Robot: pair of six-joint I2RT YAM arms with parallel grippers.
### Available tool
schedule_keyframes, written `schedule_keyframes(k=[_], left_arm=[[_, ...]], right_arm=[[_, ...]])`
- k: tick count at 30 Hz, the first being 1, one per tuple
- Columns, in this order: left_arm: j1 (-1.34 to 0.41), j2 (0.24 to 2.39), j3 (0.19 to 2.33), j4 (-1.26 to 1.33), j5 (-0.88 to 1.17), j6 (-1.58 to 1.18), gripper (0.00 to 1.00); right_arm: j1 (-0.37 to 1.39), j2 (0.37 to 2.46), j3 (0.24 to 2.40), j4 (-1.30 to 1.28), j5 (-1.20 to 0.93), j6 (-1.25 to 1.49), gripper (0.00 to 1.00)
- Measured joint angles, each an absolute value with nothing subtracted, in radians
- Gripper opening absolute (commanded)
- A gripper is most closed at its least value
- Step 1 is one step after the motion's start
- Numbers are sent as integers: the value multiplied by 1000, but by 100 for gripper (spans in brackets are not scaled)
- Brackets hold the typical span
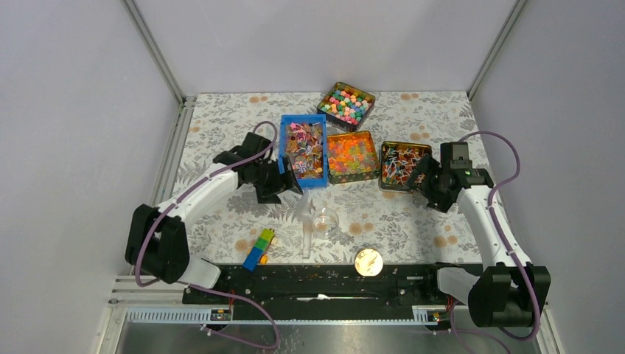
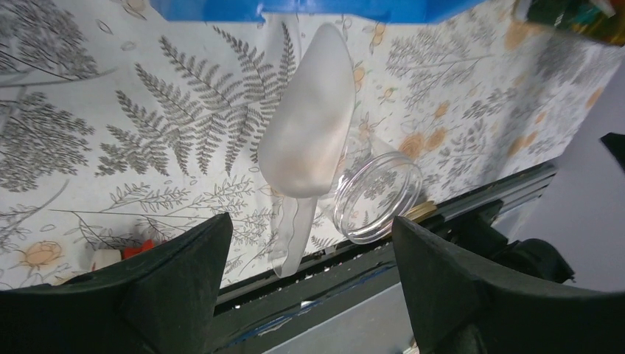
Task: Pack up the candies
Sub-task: Pick up the spatula from the center of the board.
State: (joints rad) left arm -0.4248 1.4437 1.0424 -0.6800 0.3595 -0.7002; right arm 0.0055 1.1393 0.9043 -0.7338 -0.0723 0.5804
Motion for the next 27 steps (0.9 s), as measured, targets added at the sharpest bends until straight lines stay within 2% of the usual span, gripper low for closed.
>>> schedule_keyframes(k=[9, 15, 20, 27], left_arm=[[-591, 1620, 1250, -785, 243, -673, 72], [-669, 1750, 1418, -899, 100, -628, 59], [-686, 1814, 1432, -957, 30, -610, 50], [-684, 1851, 1431, -984, -14, -591, 29]], right_arm=[[6, 1170, 904, -736, -124, 567, 99], [6, 1175, 904, -735, -132, 563, 99], [6, 1177, 904, -735, -146, 554, 99], [6, 1178, 901, -735, -160, 549, 97]])
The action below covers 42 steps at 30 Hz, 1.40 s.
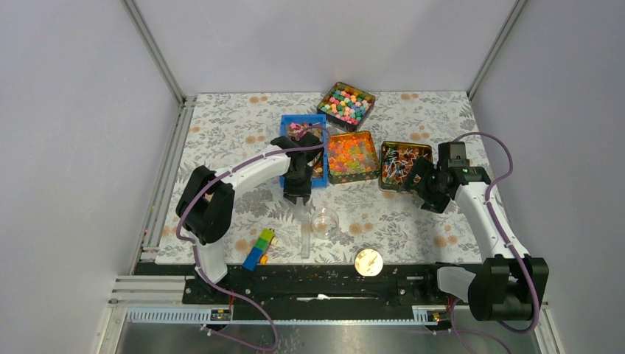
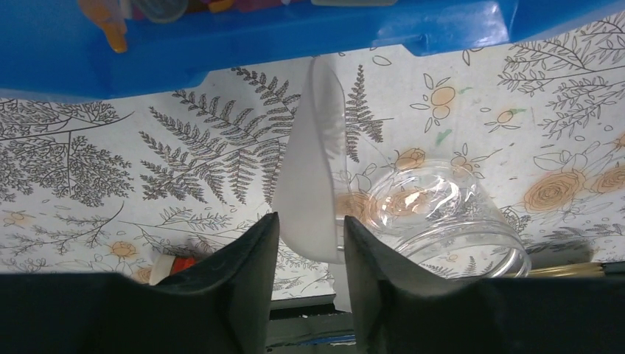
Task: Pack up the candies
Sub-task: Pick up the spatula from the center of the board.
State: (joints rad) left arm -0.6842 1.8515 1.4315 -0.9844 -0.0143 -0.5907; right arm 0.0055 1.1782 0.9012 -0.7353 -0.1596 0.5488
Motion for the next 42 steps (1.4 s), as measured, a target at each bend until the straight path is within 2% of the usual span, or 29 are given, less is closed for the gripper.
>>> schedule_keyframes(k=[3, 6, 9, 12, 15, 30, 35, 38, 42], left_arm=[[-684, 1851, 1429, -985, -29, -583, 14], [-684, 1851, 1421, -985, -42, -576, 10], [-684, 1851, 1401, -982, -56, -573, 11], [-684, 1851, 1386, -981, -65, -572, 21], [-684, 1851, 1382, -981, -72, -573, 25], [-629, 1849, 1346, -934, -54, -572, 27], [-603, 1840, 1291, -883, 24, -551, 28], [-595, 1838, 1271, -847, 80, -538, 23], [-595, 1838, 1265, -815, 120, -528, 2]], right_arm=[[6, 1178, 898, -735, -170, 546, 97], [6, 1178, 892, -735, -178, 544, 97], [6, 1178, 889, -735, -179, 543, 96], [6, 1180, 889, -735, -184, 543, 95], [6, 1187, 889, -734, -192, 543, 95], [6, 1206, 889, -720, -229, 535, 96], [6, 1219, 891, -712, -252, 533, 96], [6, 1233, 898, -709, -258, 528, 99], [6, 1236, 902, -694, -281, 519, 99]])
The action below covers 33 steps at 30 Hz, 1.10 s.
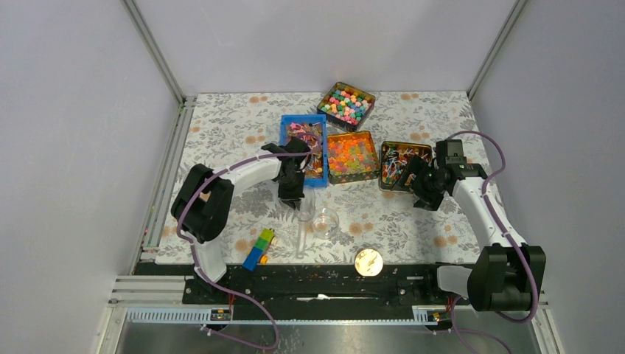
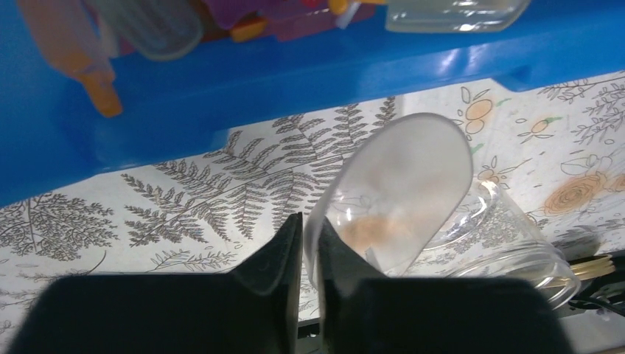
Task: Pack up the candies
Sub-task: Pick up the spatula from the center of the board, then move the storage box to the center of the board.
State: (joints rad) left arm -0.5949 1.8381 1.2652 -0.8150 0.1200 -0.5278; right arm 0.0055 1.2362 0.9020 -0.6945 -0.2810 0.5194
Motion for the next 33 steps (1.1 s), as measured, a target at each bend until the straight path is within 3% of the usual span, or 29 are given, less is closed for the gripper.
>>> schedule_keyframes(k=[17, 33], left_arm=[[-524, 1678, 1247, -850, 138, -498, 0], [-199, 1539, 1471, -961, 165, -544, 0]], right_arm=[[74, 1220, 974, -668, -329, 472, 99], [449, 1417, 1439, -830, -96, 328, 98]])
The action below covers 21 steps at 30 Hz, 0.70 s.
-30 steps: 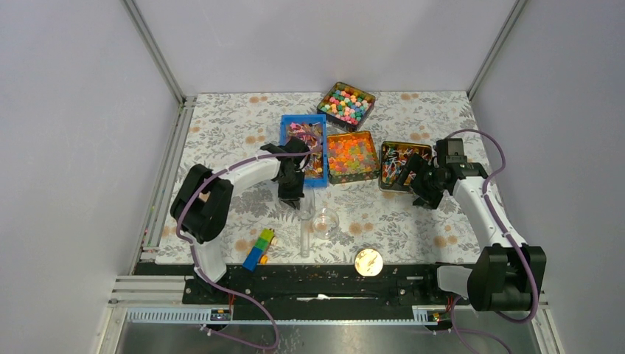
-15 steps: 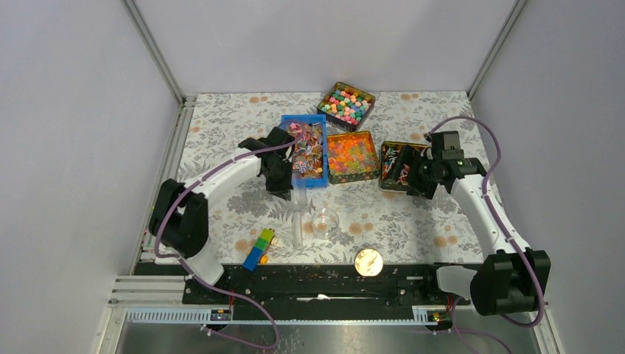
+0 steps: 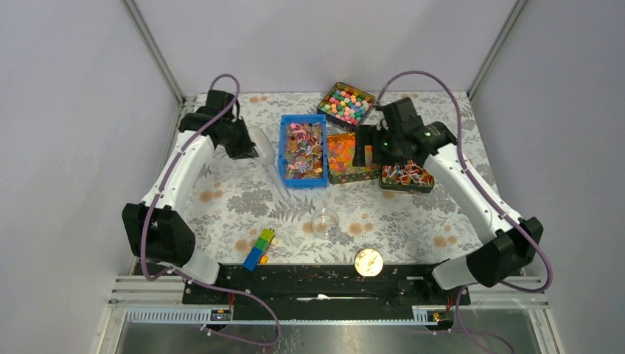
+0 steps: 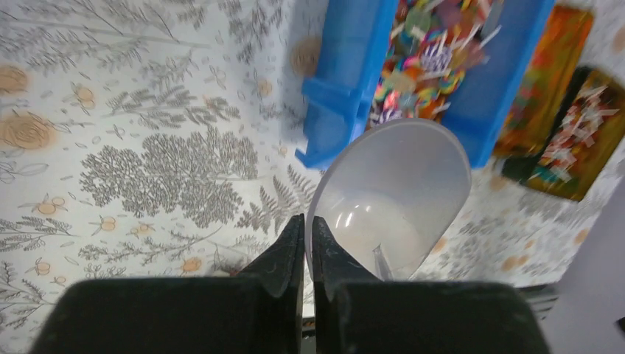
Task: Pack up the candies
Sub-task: Move the storage box to the center of the board.
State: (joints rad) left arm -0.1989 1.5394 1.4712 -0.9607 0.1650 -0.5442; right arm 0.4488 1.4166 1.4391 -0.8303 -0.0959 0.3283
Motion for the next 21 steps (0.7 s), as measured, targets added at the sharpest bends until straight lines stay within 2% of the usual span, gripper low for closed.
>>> schedule_keyframes(k=[7, 16, 21], left_arm=[[-104, 1540, 1551, -967, 205, -649, 0], [-77, 1556, 1576, -970, 297, -805, 0], [-69, 1574, 1576, -950, 363, -873, 0]], right_arm=[[641, 1571, 1711, -913, 44, 253, 100], [888, 1747, 2030, -979, 114, 198, 99], [988, 1876, 2179, -1031, 177, 141, 94]])
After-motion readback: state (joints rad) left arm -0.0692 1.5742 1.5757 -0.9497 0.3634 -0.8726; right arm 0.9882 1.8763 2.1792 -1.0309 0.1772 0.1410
